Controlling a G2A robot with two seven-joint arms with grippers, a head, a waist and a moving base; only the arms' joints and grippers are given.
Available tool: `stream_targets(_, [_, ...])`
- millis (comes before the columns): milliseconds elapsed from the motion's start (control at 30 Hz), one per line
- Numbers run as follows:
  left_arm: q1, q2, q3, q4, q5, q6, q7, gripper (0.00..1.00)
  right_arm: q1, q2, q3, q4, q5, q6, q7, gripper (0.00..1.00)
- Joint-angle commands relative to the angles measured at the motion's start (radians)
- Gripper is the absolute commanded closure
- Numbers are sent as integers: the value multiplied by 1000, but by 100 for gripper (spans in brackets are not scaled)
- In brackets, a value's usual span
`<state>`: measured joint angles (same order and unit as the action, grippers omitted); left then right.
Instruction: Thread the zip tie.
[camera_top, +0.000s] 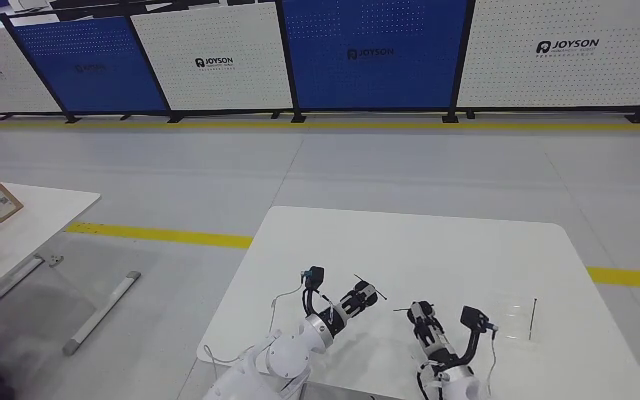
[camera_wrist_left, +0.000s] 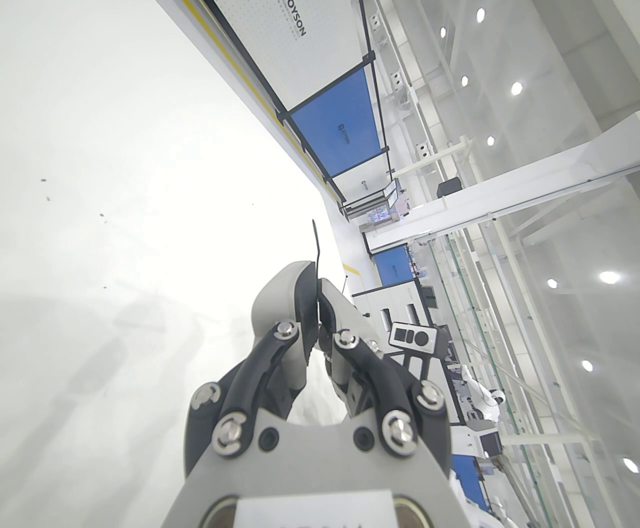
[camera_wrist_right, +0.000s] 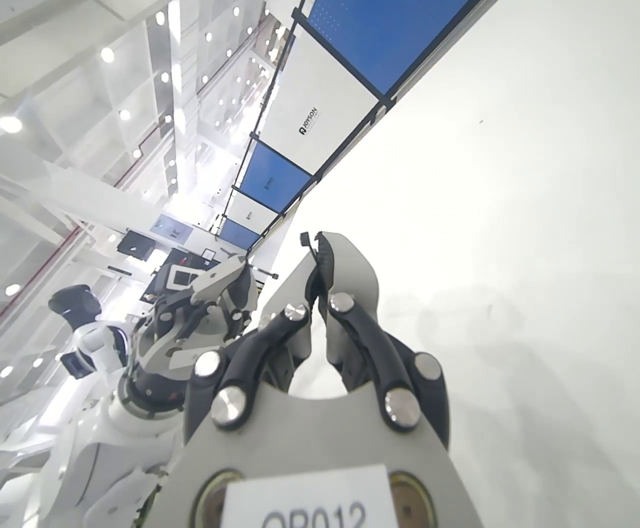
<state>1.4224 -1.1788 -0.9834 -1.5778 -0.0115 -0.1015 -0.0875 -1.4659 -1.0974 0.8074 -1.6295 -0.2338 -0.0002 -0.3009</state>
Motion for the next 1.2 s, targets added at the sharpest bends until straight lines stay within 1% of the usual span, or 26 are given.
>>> stream_targets(0, [0,0,0,0,0,0,0,100,-17,-2,3,-5,-12,-39,-17,100])
stream_targets(67, [0,0,0,0,0,0,0,100,-43,0,17,-20,-19,-73,-34,100])
stream_targets(100, [0,0,0,0,0,0,0,100,-54,0,25,-27,-22,-79,-37,100])
stream_targets(333, [0,0,0,0,0,0,0,100,-57,1,27,-29,-23,-80,-37,100])
stream_targets(433, [0,0,0,0,0,0,0,100,-66,-3,55,-40,49,-111,-31,100])
stream_targets(500, [0,0,0,0,0,0,0,100,-76,-5,77,-43,105,-153,-15,100])
stream_targets(567, [0,0,0,0,0,0,0,100,-81,-7,91,-41,126,-166,-14,100])
stream_targets(633, [0,0,0,0,0,0,0,100,-79,-13,97,-34,136,-151,-36,100])
stream_targets(700, [0,0,0,0,0,0,0,100,-73,-22,87,-26,131,-137,-60,100])
stream_targets(800, [0,0,0,0,0,0,0,100,-52,-37,68,3,127,-126,-65,100])
stream_targets(1067, [0,0,0,0,0,0,0,100,-52,-37,68,3,128,-125,-62,100])
stream_targets(1167, [0,0,0,0,0,0,0,100,-46,-41,79,6,149,-106,-17,100])
